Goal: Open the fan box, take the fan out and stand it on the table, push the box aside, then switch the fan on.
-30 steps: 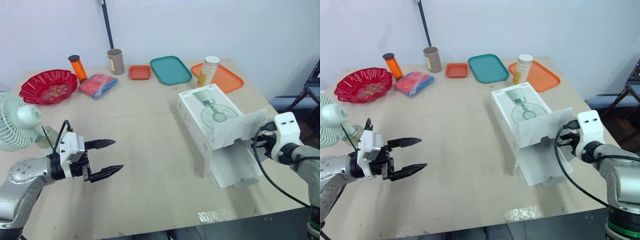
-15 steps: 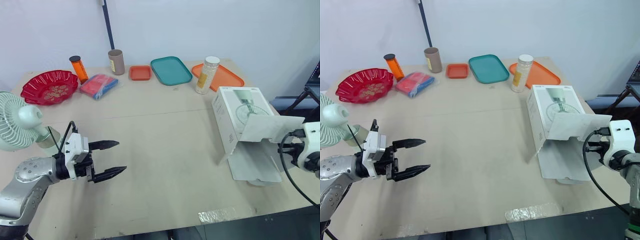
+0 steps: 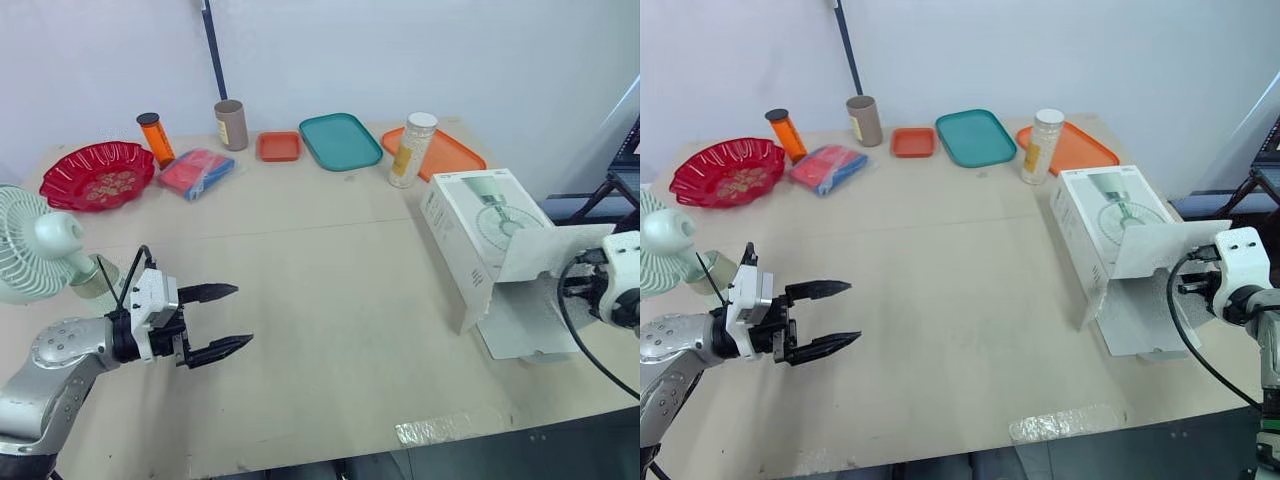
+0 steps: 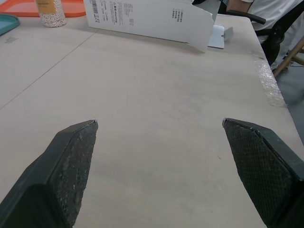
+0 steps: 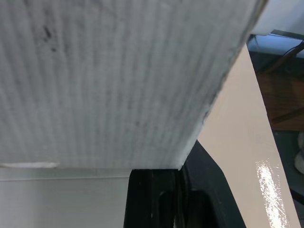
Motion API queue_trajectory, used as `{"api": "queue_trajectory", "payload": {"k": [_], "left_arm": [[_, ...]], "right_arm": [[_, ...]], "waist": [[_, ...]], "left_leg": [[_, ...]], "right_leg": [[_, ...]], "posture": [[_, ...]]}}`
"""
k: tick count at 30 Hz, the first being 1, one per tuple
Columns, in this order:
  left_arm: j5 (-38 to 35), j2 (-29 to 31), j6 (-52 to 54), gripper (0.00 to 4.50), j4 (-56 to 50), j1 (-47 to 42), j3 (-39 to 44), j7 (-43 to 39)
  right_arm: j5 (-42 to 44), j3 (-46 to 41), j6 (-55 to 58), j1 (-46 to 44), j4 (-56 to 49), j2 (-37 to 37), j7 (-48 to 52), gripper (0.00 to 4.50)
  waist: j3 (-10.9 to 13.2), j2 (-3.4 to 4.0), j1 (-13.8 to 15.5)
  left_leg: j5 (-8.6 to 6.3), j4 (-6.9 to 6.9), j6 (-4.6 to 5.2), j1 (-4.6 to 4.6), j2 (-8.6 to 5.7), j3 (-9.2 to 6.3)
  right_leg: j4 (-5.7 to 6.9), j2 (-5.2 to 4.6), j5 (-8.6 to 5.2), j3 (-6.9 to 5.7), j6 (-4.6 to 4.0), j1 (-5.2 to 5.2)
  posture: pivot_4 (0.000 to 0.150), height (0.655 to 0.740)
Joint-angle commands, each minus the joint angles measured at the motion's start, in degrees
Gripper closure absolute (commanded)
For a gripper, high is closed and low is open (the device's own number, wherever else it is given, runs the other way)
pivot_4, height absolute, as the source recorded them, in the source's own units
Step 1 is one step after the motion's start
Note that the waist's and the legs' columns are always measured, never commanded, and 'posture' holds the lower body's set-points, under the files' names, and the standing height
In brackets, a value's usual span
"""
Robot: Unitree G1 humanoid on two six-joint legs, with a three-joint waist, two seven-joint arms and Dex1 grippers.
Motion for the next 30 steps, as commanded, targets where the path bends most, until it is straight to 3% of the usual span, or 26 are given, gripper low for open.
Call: {"api": "queue_trajectory", "payload": {"k": [1, 2, 9, 19, 23, 30], "left_arm": [[-0.18, 0.02, -1.19, 0.00, -1.63, -0.27, 0.69, 0.23], [-0.14, -0.03, -1.22, 0.00, -1.55, -0.44, 0.51, 0.24], [-0.06, -0.42, -0.93, 0.00, -0.51, -2.31, -0.78, 0.08], [-0.07, -1.17, -0.82, 0.00, 0.52, -3.37, -2.23, -0.41], [-0.21, -1.16, -0.93, 0.00, 0.95, -3.40, -2.37, -0.72], [-0.27, -1.48, -0.72, 0.00, 0.77, -2.99, -2.37, -0.44]], "right_arm": [[-0.28, -1.89, -0.36, 0.57, -3.00, -1.30, -1.08, 2.93], [-0.23, -2.13, -0.61, 1.20, -4.05, -1.43, -0.92, 2.43], [0.70, -5.32, 1.28, 6.03, -12.03, -2.52, 0.15, 0.31], [1.30, -13.00, 8.83, 13.58, -26.26, -3.88, 1.53, 0.25], [1.26, -17.45, 12.91, 20.14, -34.57, -8.58, 7.66, 0.25], [16.52, -19.34, 17.60, 13.02, -43.93, -13.19, 19.64, 0.11]], "waist": [[-0.02, 0.03, 0.01], [-0.02, 0.03, 0.02], [-0.03, 0.05, 0.04], [-0.07, 0.13, 0.10], [-0.08, 0.17, 0.16], [-0.08, 0.14, 0.01]], "left_leg": [[0.00, 0.00, 0.00, 0.00, 0.00, 0.00], [0.00, 0.00, 0.00, -0.01, 0.00, 0.00], [0.00, 0.00, 0.00, -0.02, 0.00, 0.00], [-0.01, 0.01, 0.02, -0.01, 0.00, 0.01], [-0.02, 0.01, 0.03, -0.02, -0.02, -0.01], [-0.06, 0.00, 0.11, 0.07, 0.03, 0.09]], "right_leg": [[0.00, 0.00, 0.00, 0.00, 0.00, 0.00], [0.00, 0.00, 0.00, 0.00, 0.00, 0.00], [0.00, 0.00, 0.00, 0.01, 0.00, 0.00], [0.00, 0.04, 0.00, 0.04, 0.01, 0.05], [0.00, 0.03, -0.02, 0.07, 0.04, 0.08], [-0.02, 0.13, -0.06, 0.18, 0.08, 0.28]], "posture": [[0.150, 0.7400], [0.150, 0.7400], [0.150, 0.7400], [0.150, 0.7400], [0.150, 0.7400], [0.150, 0.7400]]}}
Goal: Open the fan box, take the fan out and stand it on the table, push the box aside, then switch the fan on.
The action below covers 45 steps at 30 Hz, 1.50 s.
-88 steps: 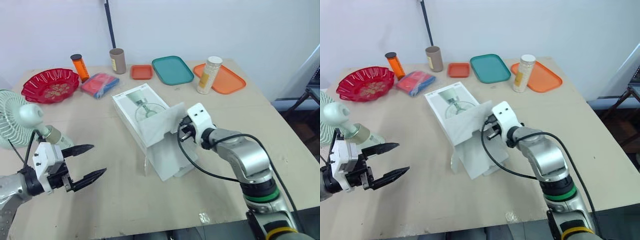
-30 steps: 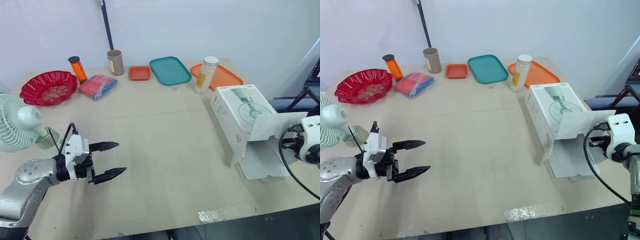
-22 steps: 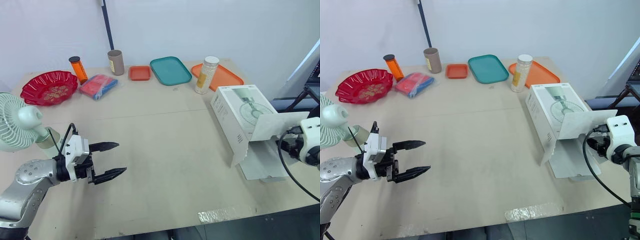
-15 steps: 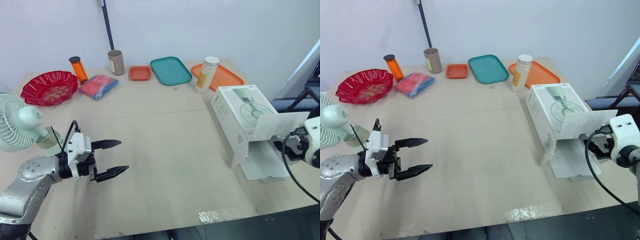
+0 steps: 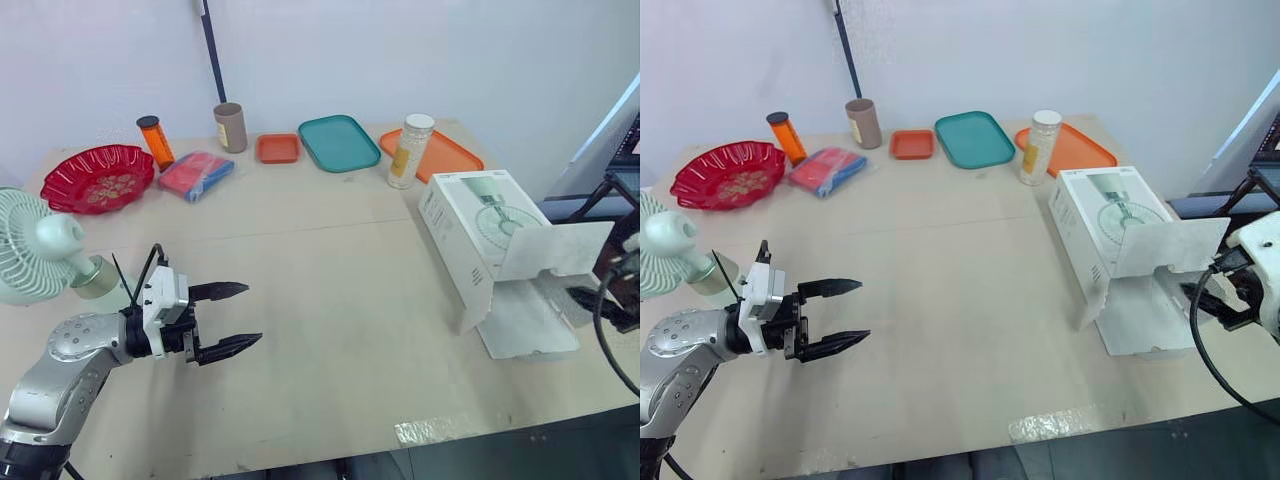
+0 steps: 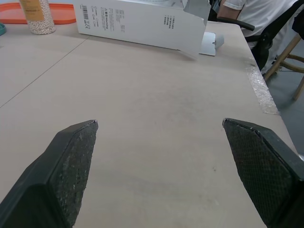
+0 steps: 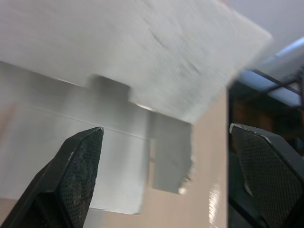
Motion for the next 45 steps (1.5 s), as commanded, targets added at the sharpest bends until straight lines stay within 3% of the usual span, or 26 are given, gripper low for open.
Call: {"api": "queue_trajectory", "payload": {"k": [1, 4, 8, 18, 23, 31, 45], "left_arm": [[-0.37, 0.00, -0.55, 0.00, -1.20, 0.32, 0.73, 0.24], [-0.53, 0.25, -0.24, 0.00, -2.38, 1.48, 1.77, 1.02], [-1.21, 0.35, 0.94, 0.00, -5.51, 4.20, 3.76, 3.49], [-2.12, -4.72, 3.84, 0.00, -21.61, 22.80, 13.81, 15.89], [0.29, -11.83, 2.66, 0.00, -29.39, 35.10, 17.30, 23.25], [4.94, -21.48, -3.15, 0.00, -31.30, 48.48, 19.47, 28.17], [-3.22, -33.23, -9.43, 0.00, -34.82, 59.30, 32.67, 36.43]], "right_arm": [[14.86, -2.29, 2.97, -9.66, -8.42, -2.54, 8.09, 0.11], [24.83, 1.34, 5.19, -17.90, -11.51, 0.09, 8.01, 0.11], [29.76, 8.95, 4.06, -24.75, -13.30, 4.36, 5.39, 0.11], [22.85, 31.29, -11.19, -32.14, -9.99, 15.12, 7.70, 0.11], [20.85, 38.92, -16.48, -34.25, -7.52, 19.45, 10.91, 0.11], [18.76, 44.95, -20.89, -39.61, -1.83, 22.92, 14.78, 0.11], [16.24, 48.89, -23.62, -41.55, 2.09, 26.05, 15.99, 0.11]], "waist": [[0.00, 0.00, -0.02], [0.04, -0.06, 0.03], [0.08, -0.17, 0.10], [0.12, -0.28, 0.06], [0.12, -0.28, 0.43], [0.01, -0.43, 0.33], [0.00, -0.58, 0.07]], "left_leg": [[-0.01, 0.00, 0.02, 0.02, 0.08, 0.02], [-0.03, 0.02, 0.04, 0.01, 0.18, 0.08], [-0.07, 0.02, 0.11, 0.00, 0.20, 0.11], [-0.08, 0.08, 0.13, 0.04, 0.25, 0.07], [-0.08, 0.09, 0.12, 0.01, 0.27, 0.06], [-0.13, 0.11, 0.10, 0.04, 0.30, 0.02], [-0.15, 0.11, 0.13, 0.04, 0.30, 0.04]], "right_leg": [[-0.01, 0.07, 0.00, 0.01, -0.01, 0.02], [-0.07, 0.16, 0.01, 0.05, -0.04, 0.03], [-0.08, 0.18, 0.00, 0.08, -0.05, 0.03], [-0.09, 0.17, 0.01, 0.07, -0.05, -0.21], [-0.07, 0.17, 0.04, 0.06, -0.09, -0.29], [-0.10, 0.24, 0.06, -0.01, -0.19, -0.27], [-0.13, 0.24, -0.03, -0.02, -0.19, -0.24]], "posture": [[0.150, 0.7400], [0.150, 0.7400], [0.150, 0.7400], [0.150, 0.7400], [0.150, 0.7400], [0.150, 0.7400], [0.150, 0.7400]]}}
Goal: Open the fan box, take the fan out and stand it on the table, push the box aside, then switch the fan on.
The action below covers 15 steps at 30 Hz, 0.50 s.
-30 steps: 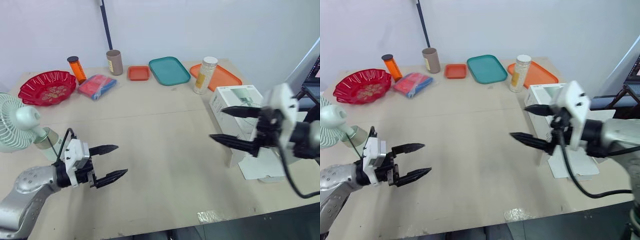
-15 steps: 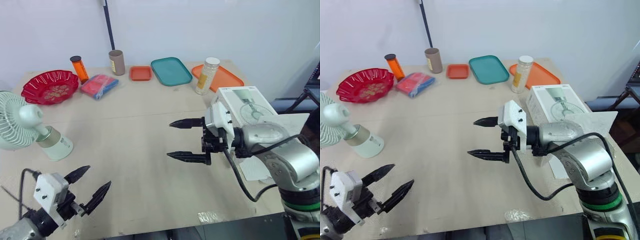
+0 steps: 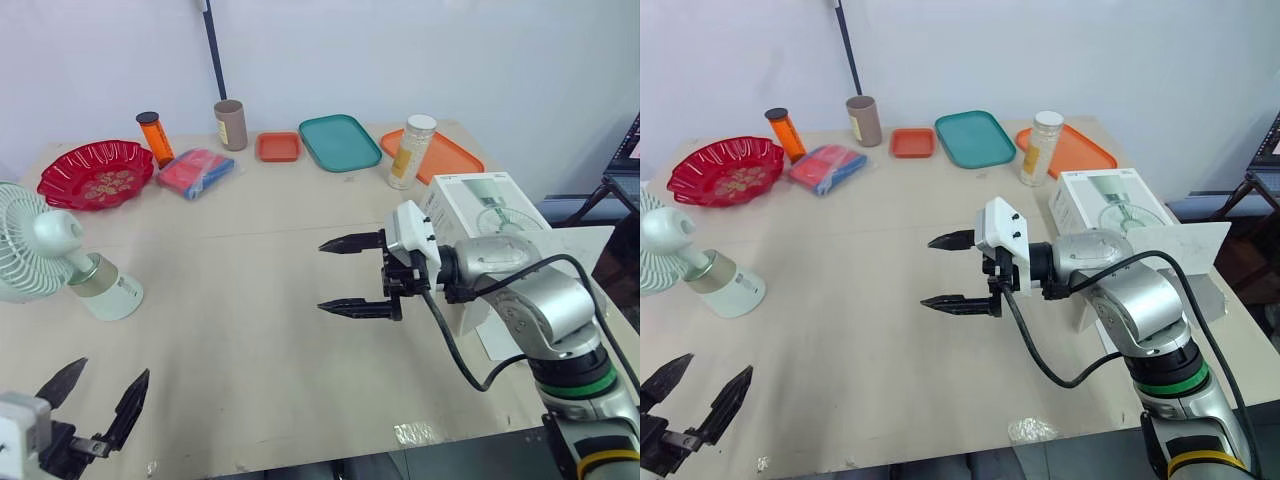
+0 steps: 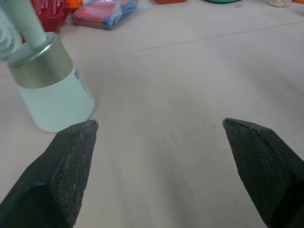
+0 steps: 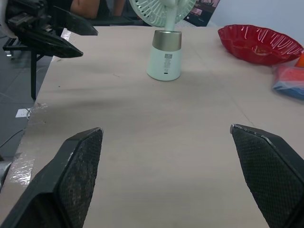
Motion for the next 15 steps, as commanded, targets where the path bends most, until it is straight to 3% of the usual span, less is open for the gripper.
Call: {"api": "queue_trajectory", "payload": {"k": [1, 5, 9, 15], "left_arm": [[-4.89, -5.48, -3.26, 0.00, -2.87, 4.89, 6.22, 5.21], [-7.24, -5.66, -3.96, 0.00, -0.26, 4.97, 10.45, 7.70], [-11.85, -2.24, -3.44, 0.00, 3.73, 2.06, 16.30, 11.03], [-14.85, 8.48, 0.30, 0.00, 7.94, -4.68, 20.42, 14.01]], "right_arm": [[0.06, 0.26, -0.92, -1.25, -0.38, 1.52, 0.00, 0.11], [0.53, 0.67, 0.24, -1.36, -0.91, 2.51, -0.34, 0.11], [-0.10, 1.81, 0.86, -2.04, -0.85, 4.23, -1.82, 0.11], [1.25, 2.03, 4.95, -4.91, -0.55, 8.46, -5.68, 0.11]], "waist": [[0.00, -0.03, -0.01], [0.03, -0.09, -0.03], [0.04, -0.10, -0.05], [-0.01, -0.17, -0.06]], "left_leg": [[0.00, 0.00, 0.00, 0.00, 0.00, 0.00], [-0.01, 0.00, 0.01, 0.01, 0.02, 0.00], [-0.01, 0.00, 0.01, 0.01, 0.01, 0.00], [0.01, 0.00, -0.01, 0.02, 0.08, -0.16]], "right_leg": [[0.00, 0.01, 0.00, 0.00, 0.00, 0.00], [0.00, 0.03, -0.02, 0.00, -0.01, 0.00], [0.00, 0.02, -0.07, -0.01, 0.02, 0.00], [0.07, 0.09, -0.03, -0.15, -0.14, -0.03]], "posture": [[0.150, 0.7400], [0.150, 0.7400], [0.150, 0.7400], [0.150, 0.7400]]}}
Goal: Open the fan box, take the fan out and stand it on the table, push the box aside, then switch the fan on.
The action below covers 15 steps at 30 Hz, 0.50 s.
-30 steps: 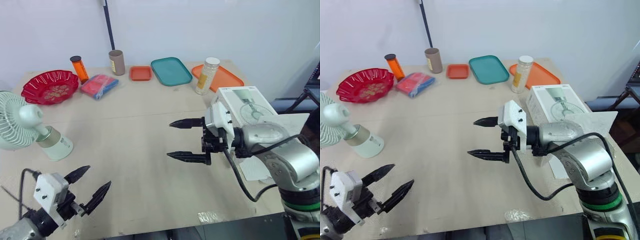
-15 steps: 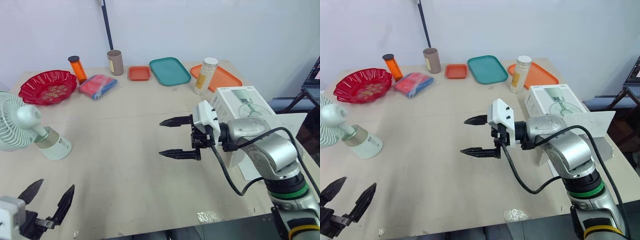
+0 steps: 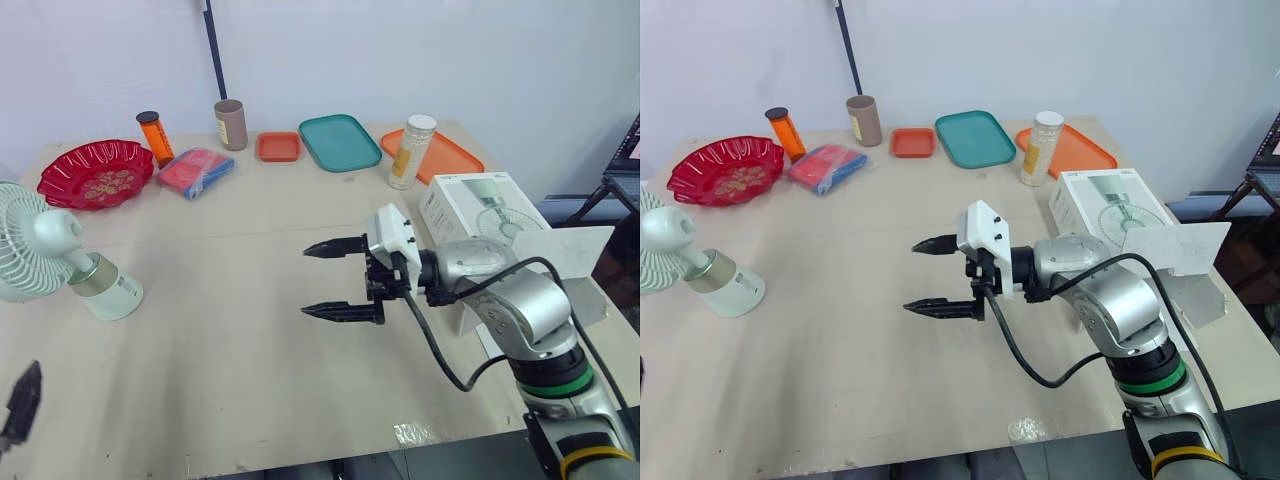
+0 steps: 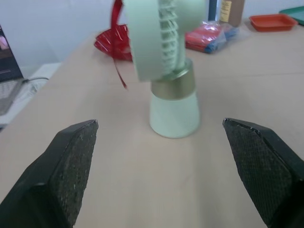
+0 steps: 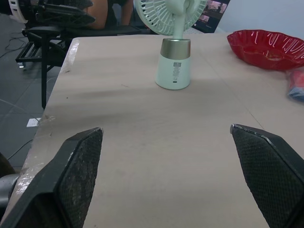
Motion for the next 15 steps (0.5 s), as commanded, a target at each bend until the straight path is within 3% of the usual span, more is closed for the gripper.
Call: {"api": "queue_trajectory", "payload": {"k": [1, 6, 15], "left_arm": [[-1.93, 3.40, 1.72, 0.00, 0.74, -1.52, 1.95, 0.62], [-4.15, 8.46, 4.68, 0.00, 1.96, -6.58, 1.85, 2.90], [-5.40, 9.94, 6.95, 0.00, 3.61, -10.26, 3.77, 5.62]], "right_arm": [[1.24, -1.11, 1.26, -2.03, -0.67, 1.80, -1.86, 0.11], [0.59, -0.28, 0.06, -3.81, 0.27, 4.94, -2.93, 0.11], [-0.82, 1.54, -0.84, -5.69, 1.95, 8.93, -4.12, 0.11]], "waist": [[-0.04, -0.07, -0.01], [-0.02, -0.03, -0.01], [-0.01, -0.01, -0.05]], "left_leg": [[0.00, 0.00, 0.00, 0.00, -0.01, 0.00], [-0.05, -0.01, -0.11, -0.04, -0.03, 0.00], [-0.05, -0.03, -0.14, -0.04, 0.01, -0.07]], "right_leg": [[-0.01, -0.01, 0.00, 0.01, 0.00, 0.01], [0.01, -0.06, -0.02, -0.01, 0.03, -0.05], [0.02, -0.07, 0.04, -0.15, -0.07, -0.07]], "posture": [[0.150, 0.7400], [0.150, 0.7400], [0.150, 0.7400]]}}
